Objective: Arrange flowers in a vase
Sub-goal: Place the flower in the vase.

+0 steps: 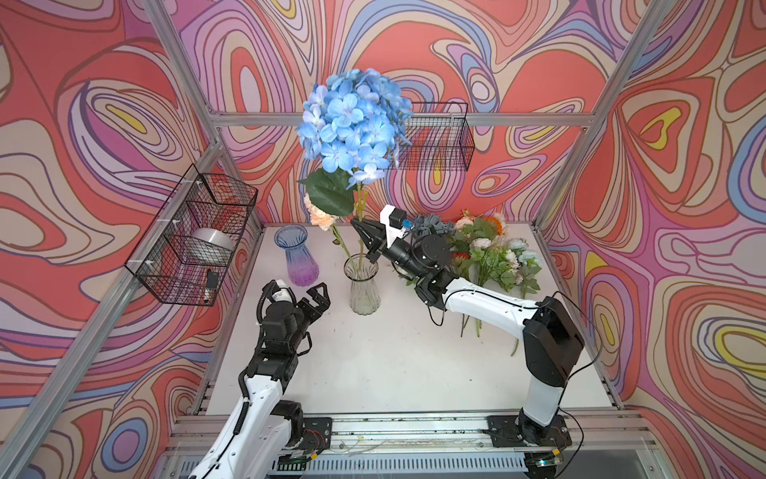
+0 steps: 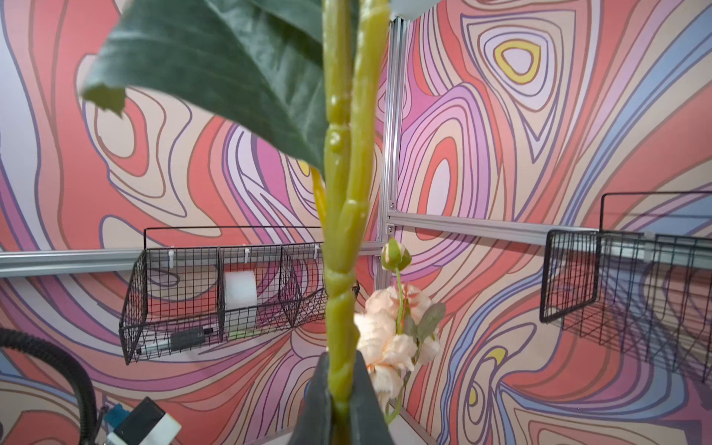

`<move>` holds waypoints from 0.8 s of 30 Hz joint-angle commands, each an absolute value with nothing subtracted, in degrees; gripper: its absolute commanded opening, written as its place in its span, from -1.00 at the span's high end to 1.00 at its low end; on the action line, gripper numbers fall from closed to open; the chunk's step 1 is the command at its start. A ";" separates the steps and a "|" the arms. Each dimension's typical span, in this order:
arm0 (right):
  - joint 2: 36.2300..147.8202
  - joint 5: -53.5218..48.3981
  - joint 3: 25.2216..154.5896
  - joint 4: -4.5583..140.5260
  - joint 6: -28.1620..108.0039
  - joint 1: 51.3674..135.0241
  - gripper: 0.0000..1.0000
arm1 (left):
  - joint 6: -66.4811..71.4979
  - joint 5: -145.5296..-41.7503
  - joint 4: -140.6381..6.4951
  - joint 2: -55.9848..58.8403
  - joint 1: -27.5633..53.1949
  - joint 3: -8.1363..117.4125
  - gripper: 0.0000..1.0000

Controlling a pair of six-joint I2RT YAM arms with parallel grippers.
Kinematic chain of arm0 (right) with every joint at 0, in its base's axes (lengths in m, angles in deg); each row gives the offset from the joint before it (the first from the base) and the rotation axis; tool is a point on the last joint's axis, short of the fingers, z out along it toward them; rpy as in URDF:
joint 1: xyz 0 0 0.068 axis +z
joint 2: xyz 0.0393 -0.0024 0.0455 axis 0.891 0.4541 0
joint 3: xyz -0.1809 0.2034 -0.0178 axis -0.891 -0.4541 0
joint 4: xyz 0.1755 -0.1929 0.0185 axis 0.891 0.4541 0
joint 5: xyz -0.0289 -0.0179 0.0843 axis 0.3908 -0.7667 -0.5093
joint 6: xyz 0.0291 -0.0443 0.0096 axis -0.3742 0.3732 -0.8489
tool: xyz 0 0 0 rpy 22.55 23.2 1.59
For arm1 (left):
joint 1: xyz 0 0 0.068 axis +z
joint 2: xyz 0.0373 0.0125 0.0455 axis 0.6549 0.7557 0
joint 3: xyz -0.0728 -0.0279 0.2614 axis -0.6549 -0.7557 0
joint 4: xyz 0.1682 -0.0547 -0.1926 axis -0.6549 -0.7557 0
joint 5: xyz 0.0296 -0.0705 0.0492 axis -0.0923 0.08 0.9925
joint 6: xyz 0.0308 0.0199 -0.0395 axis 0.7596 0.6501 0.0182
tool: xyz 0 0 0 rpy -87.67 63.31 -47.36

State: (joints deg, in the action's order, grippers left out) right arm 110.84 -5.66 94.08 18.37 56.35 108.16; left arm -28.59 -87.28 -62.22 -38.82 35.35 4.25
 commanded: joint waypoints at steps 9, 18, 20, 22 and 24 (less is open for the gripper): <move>114.15 -4.52 86.74 19.37 56.58 108.70 1.00 | -23.67 -101.95 -47.16 -38.57 35.73 4.38 -0.97; 111.78 -5.82 84.98 31.96 58.32 108.70 1.00 | -20.39 -108.53 -35.93 -31.00 32.57 10.37 -0.41; 112.15 -5.42 85.17 32.45 58.45 108.66 1.00 | -17.57 -108.15 -35.47 -29.00 29.60 13.95 -0.29; 112.39 -5.15 85.22 32.72 58.43 108.64 1.00 | -15.36 -107.45 -36.76 -27.47 27.43 16.23 -0.26; 112.23 -5.04 84.92 32.89 58.69 108.67 1.00 | -14.11 -106.34 -37.29 -26.44 26.35 17.46 -0.15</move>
State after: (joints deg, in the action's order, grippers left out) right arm 113.86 -5.31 85.82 30.17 58.30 108.36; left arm -18.09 -106.49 -40.40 -27.17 27.51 15.01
